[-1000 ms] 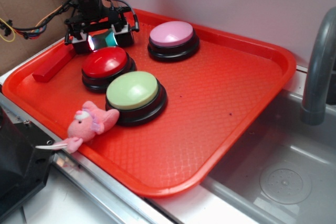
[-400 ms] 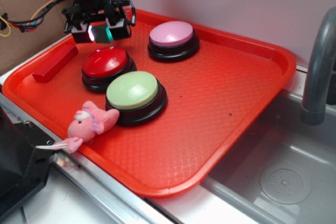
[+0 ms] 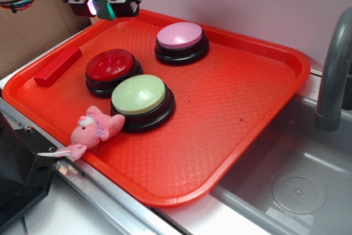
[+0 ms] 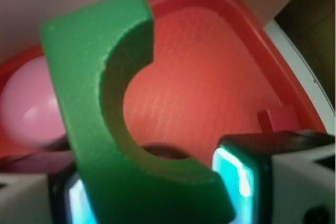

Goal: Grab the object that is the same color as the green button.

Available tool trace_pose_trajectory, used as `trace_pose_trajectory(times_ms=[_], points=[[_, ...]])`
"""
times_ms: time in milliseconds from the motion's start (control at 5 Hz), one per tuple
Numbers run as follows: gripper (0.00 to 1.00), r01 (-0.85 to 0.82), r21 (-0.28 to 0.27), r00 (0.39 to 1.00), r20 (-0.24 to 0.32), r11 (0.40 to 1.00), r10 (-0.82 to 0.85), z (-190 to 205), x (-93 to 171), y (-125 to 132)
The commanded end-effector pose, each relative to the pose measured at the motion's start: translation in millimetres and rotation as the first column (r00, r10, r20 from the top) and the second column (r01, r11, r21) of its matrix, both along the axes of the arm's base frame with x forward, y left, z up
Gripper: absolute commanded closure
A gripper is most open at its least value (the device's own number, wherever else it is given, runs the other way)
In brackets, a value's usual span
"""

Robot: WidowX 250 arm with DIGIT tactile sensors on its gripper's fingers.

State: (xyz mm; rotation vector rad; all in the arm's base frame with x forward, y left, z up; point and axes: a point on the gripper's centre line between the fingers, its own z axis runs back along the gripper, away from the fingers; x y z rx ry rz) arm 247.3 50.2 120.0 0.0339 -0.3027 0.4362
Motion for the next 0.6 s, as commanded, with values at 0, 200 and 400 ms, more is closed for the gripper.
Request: trace_pose_trajectory(times_ms=[0,200,400], points=[[1.00,0.187,-0.056,0.982,-0.022,0.981,-0.189,23.6,-62.1,-34.6],[1.00,0.202,-0.097,0.978,-0.036,0.975,-0.206,21.0,-83.7,-36.9],[1.00,0.138,-0.125,0.982,-0.110,0.982,-0.152,17.4,-96.8,-25.4]])
